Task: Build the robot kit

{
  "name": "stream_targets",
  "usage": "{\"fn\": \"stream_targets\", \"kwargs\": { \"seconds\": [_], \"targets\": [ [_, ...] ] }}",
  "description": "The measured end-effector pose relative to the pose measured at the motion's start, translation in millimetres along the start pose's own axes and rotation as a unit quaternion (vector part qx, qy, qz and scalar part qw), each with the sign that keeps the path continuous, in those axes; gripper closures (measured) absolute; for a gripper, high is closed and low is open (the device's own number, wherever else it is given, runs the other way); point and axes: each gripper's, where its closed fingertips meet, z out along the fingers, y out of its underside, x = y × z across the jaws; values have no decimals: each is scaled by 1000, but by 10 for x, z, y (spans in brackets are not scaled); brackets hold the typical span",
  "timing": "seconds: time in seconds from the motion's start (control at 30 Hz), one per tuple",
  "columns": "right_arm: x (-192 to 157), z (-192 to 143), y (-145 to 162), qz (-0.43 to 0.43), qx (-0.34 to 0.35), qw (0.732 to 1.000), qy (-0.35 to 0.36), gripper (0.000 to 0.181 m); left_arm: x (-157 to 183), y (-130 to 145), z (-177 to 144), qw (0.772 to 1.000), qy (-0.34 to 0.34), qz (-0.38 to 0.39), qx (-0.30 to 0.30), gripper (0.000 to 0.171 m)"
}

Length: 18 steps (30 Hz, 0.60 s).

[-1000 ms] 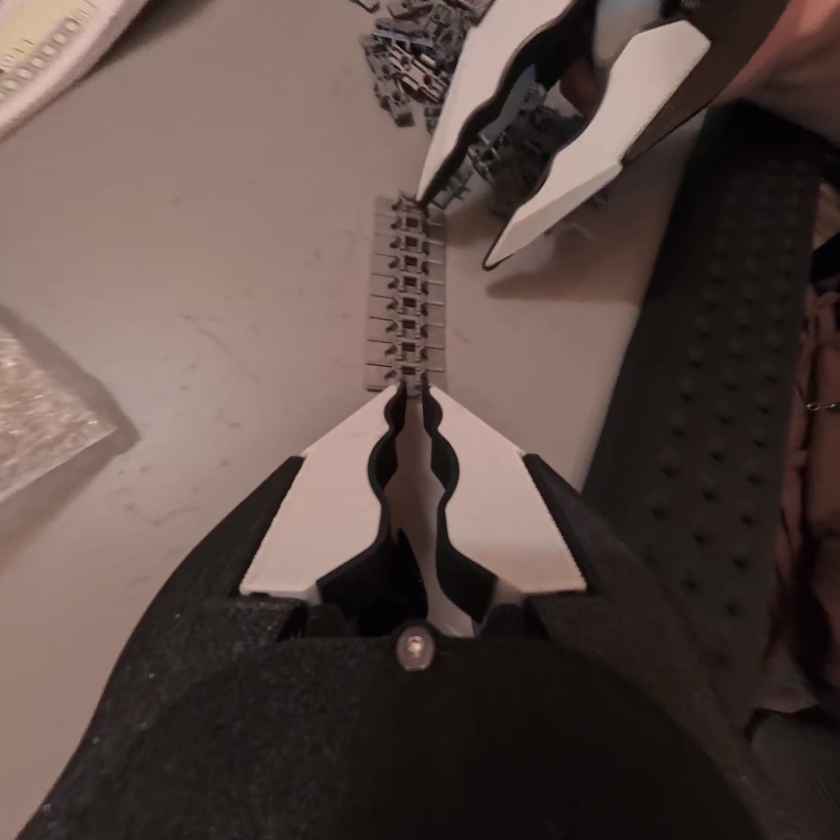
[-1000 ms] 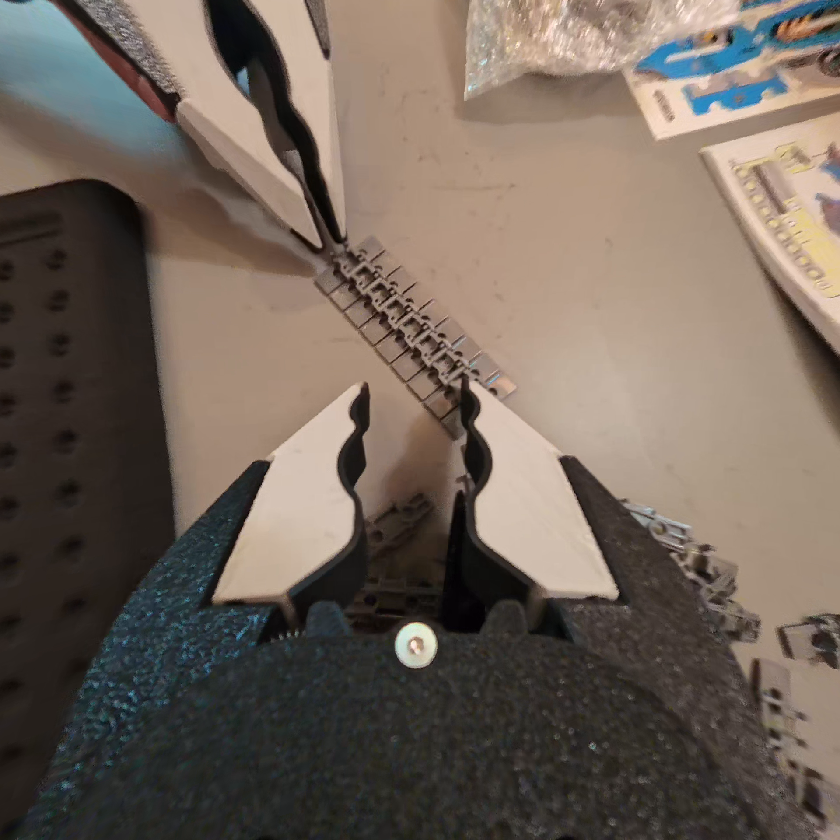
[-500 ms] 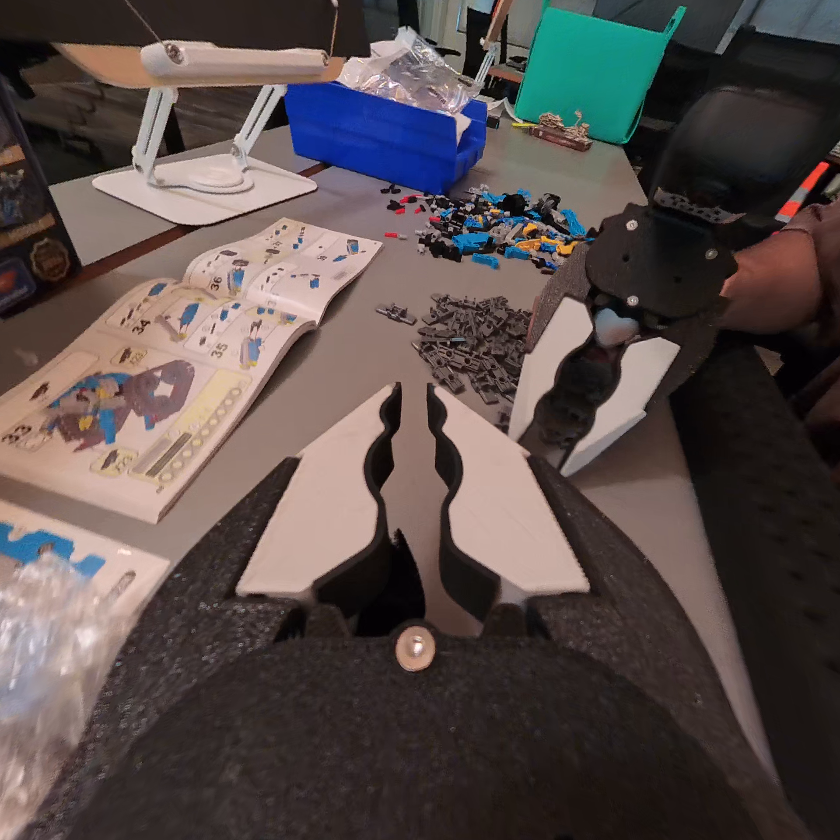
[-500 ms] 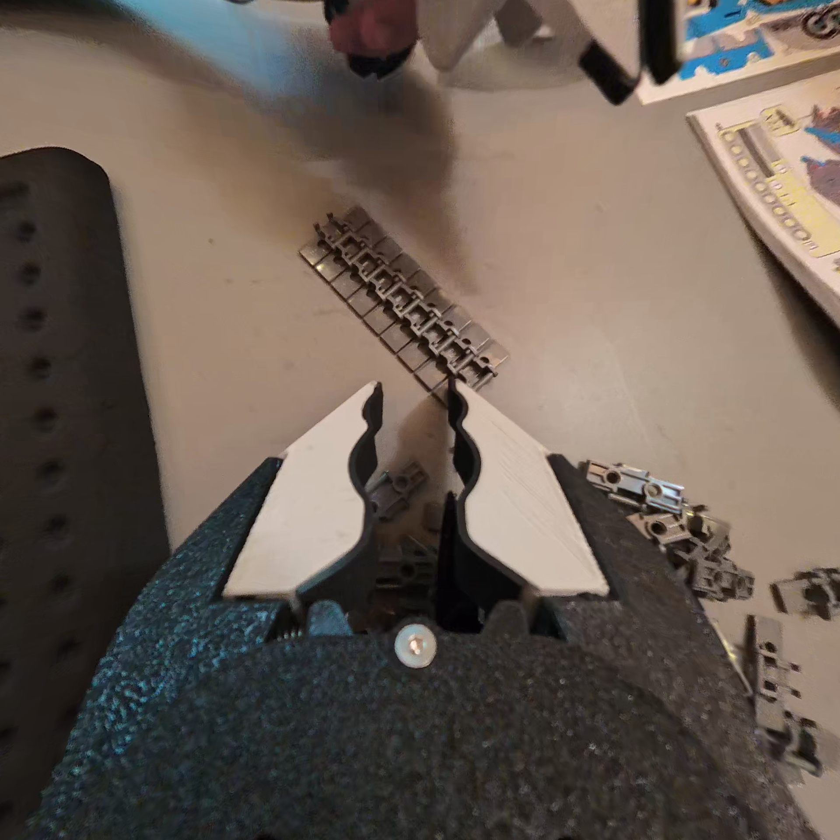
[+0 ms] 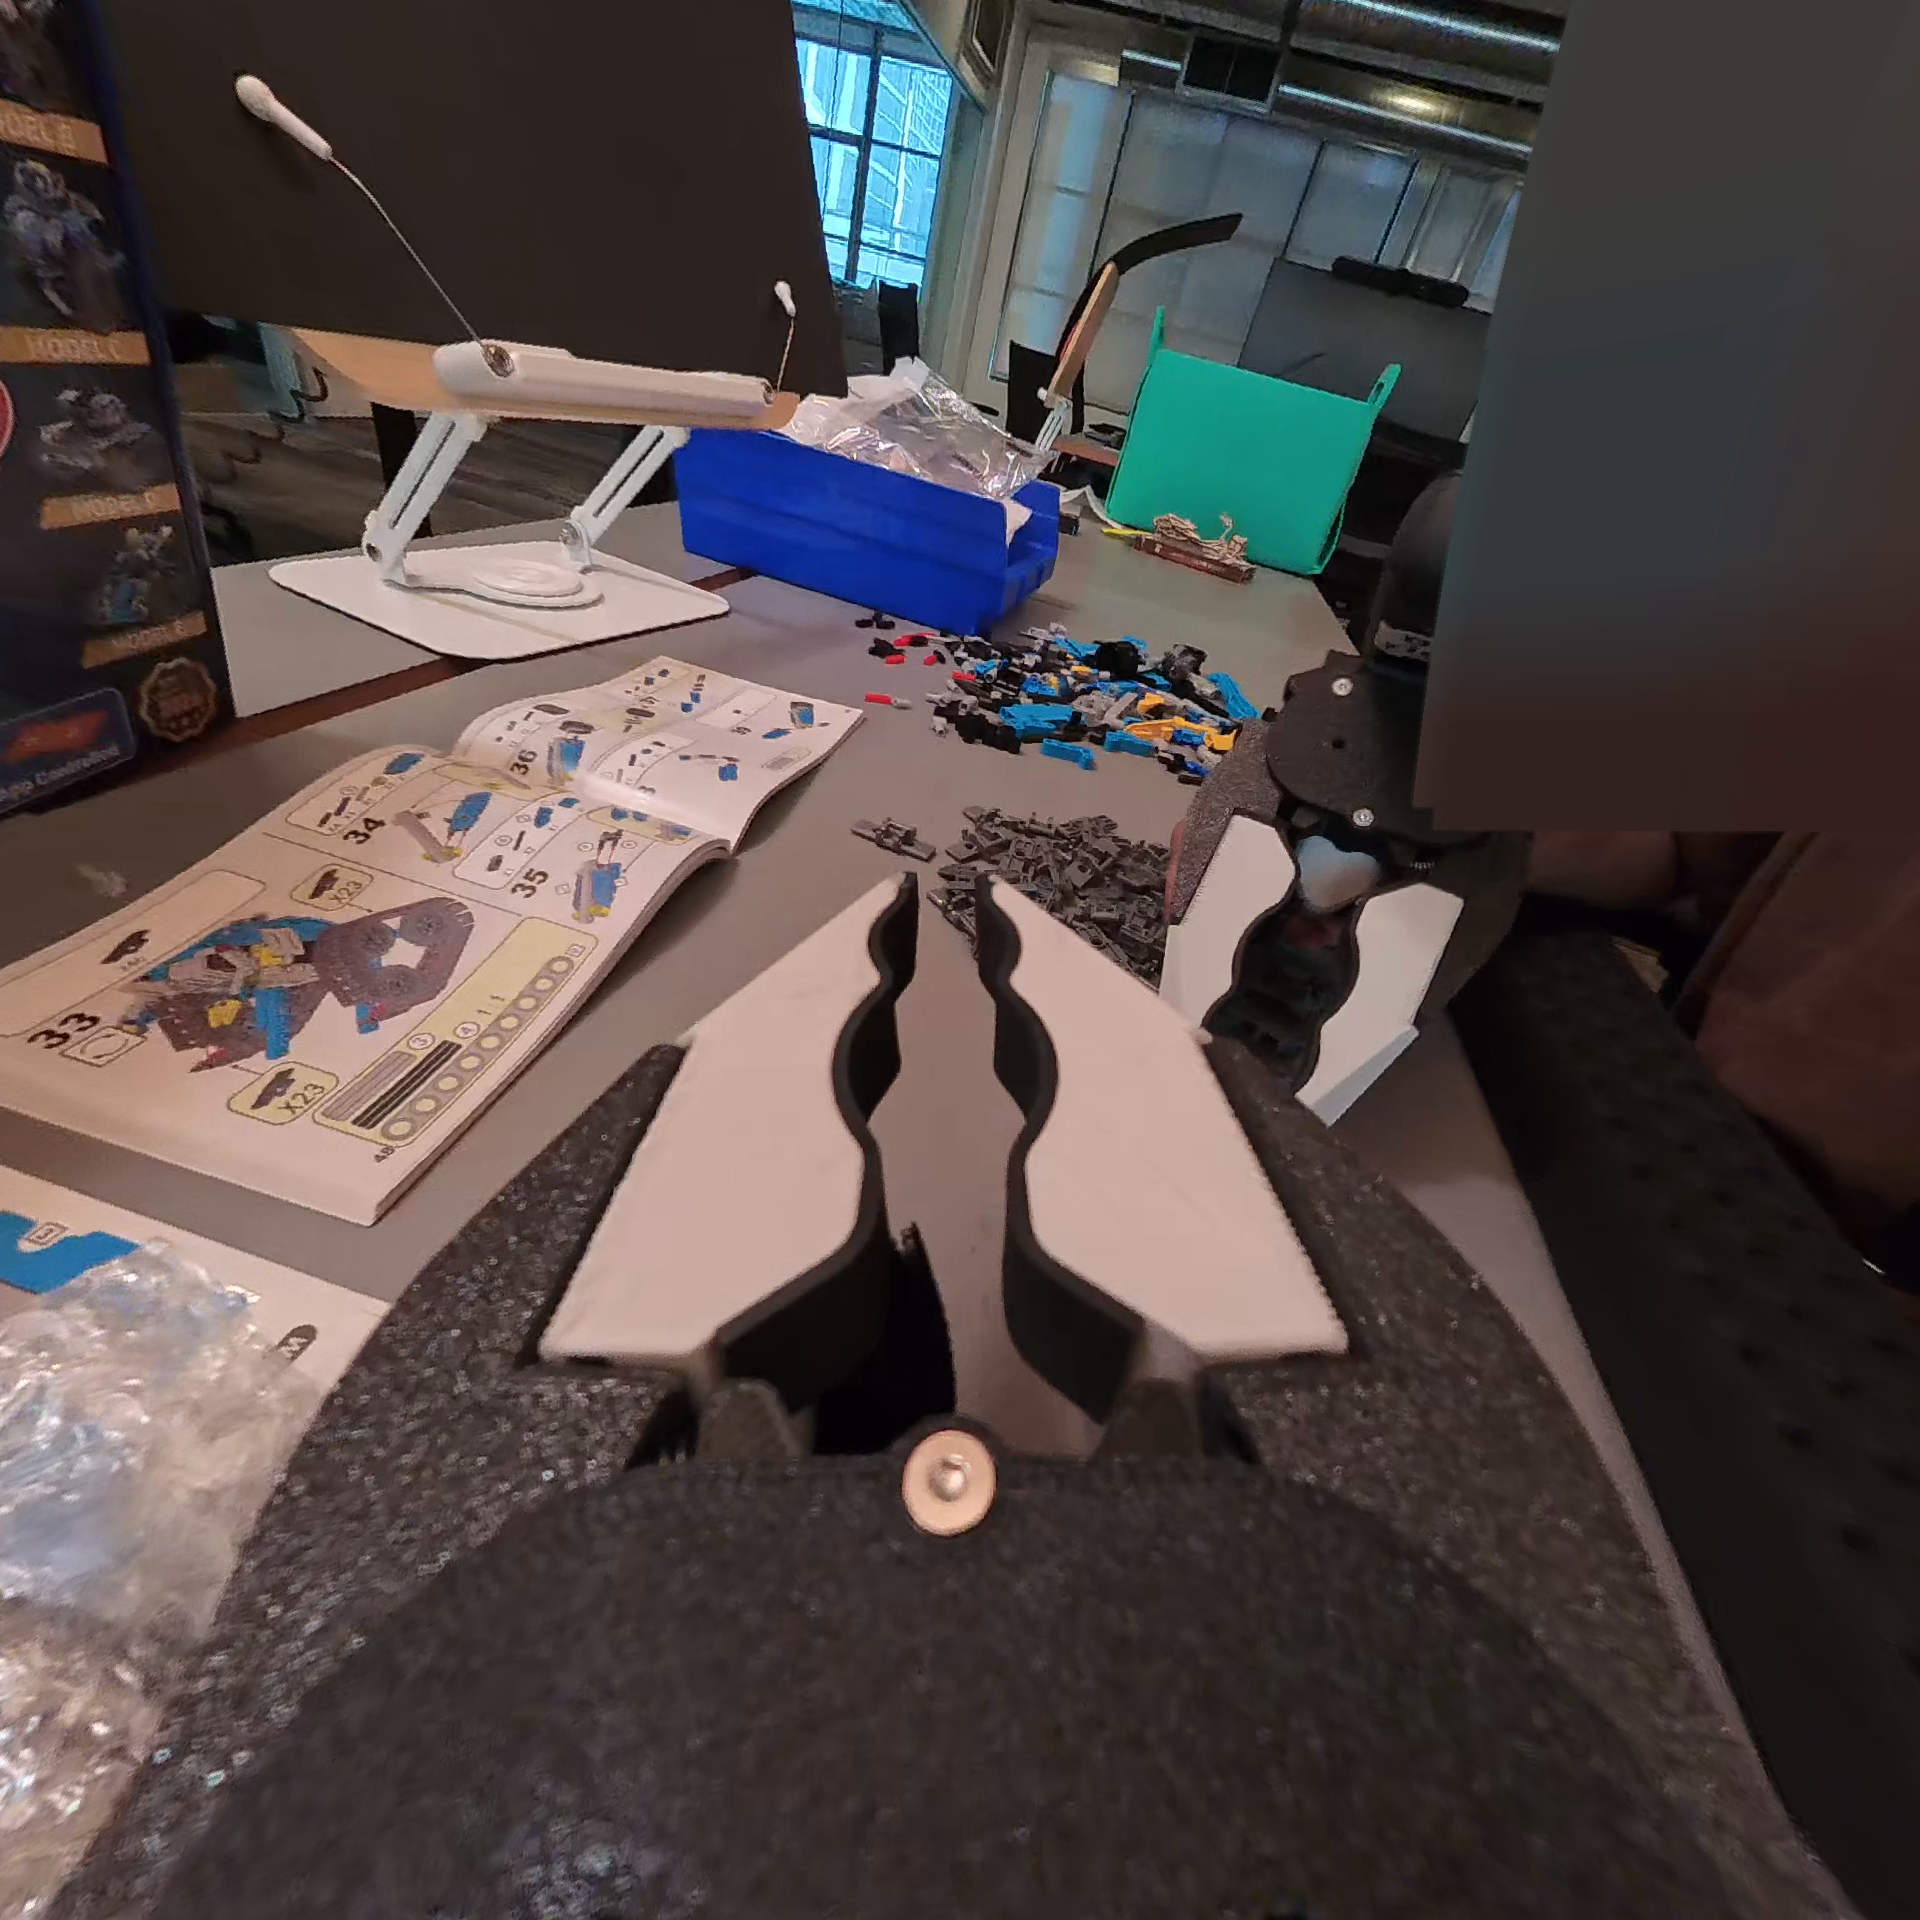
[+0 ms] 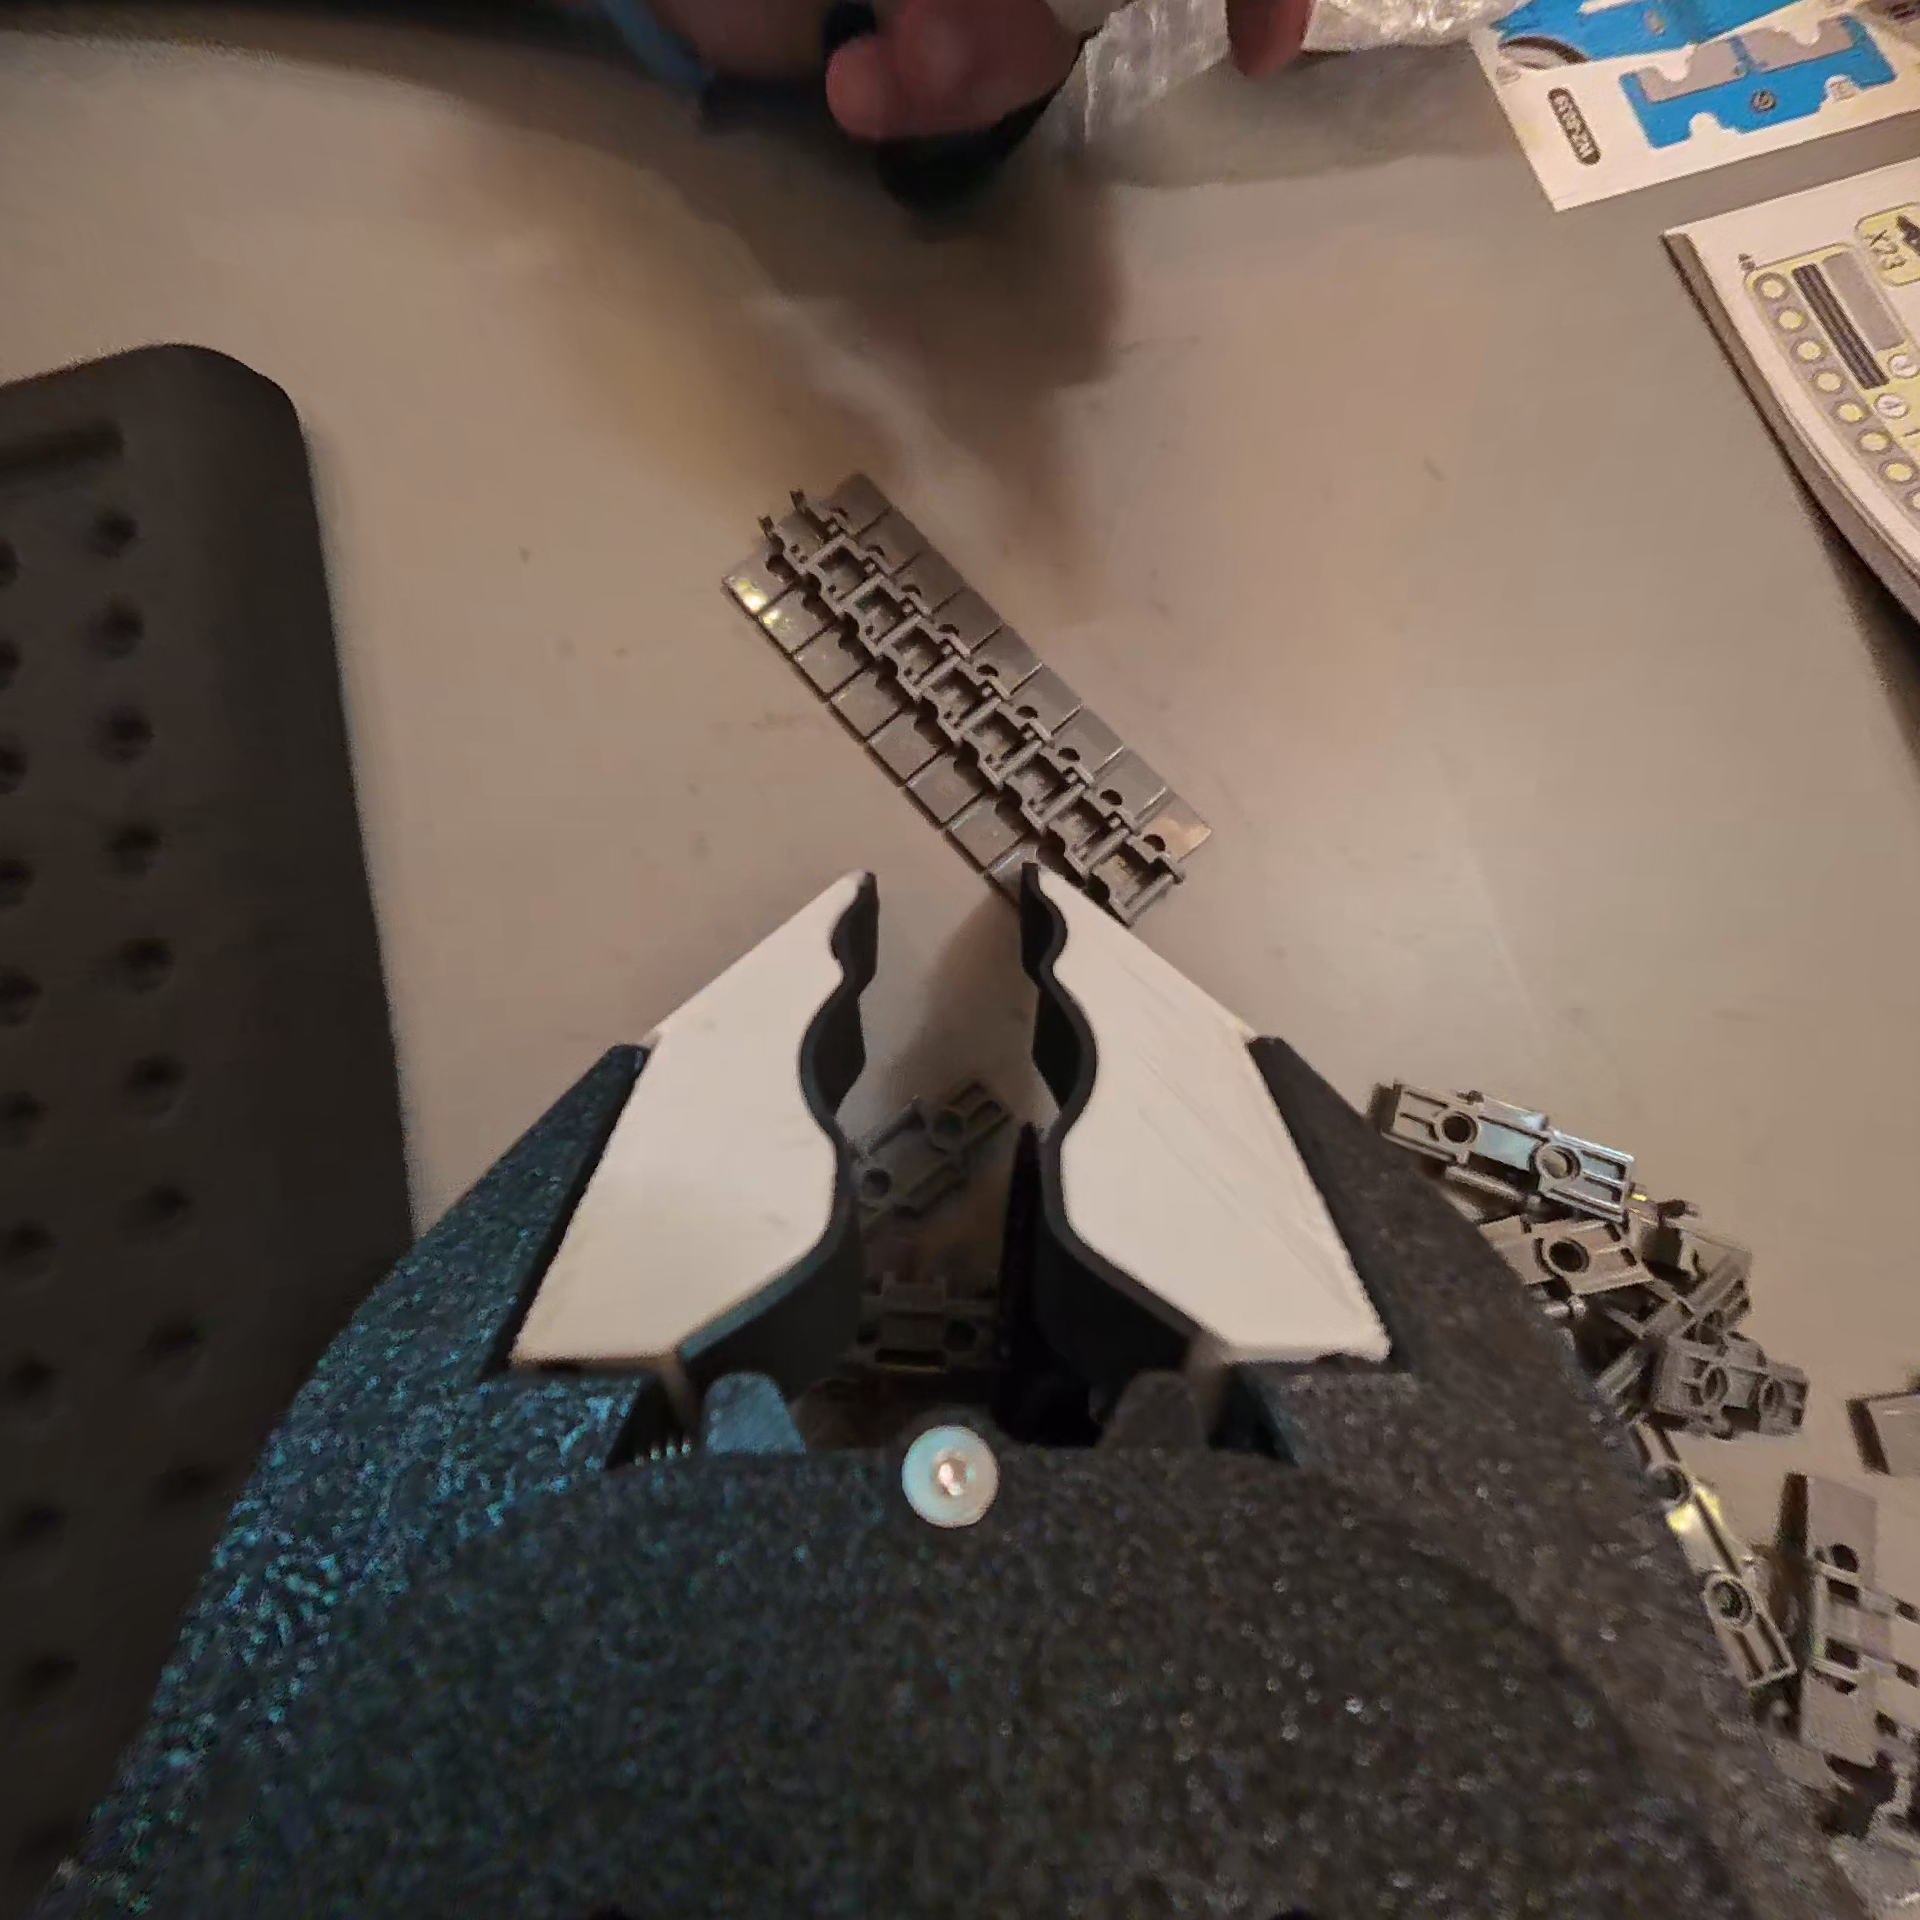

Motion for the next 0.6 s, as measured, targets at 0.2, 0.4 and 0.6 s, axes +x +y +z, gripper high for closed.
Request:
{"fn": "stream_targets", "kwargs": {
  "seconds": [0.2,0.4,0.6],
  "targets": [
    [-42,-6,-79,-7,8,1000,4,153,20,11,7,1000,-3,12,-3,161],
    [-48,94,-82,-26,-16,999,18,155,-28,-13,-16,1000,-3,-11,7,161],
    [-108,100,-168,-28,-13,999,23,154,-20,2,-13,1000,-1,-18,2,161]
  ]
}}
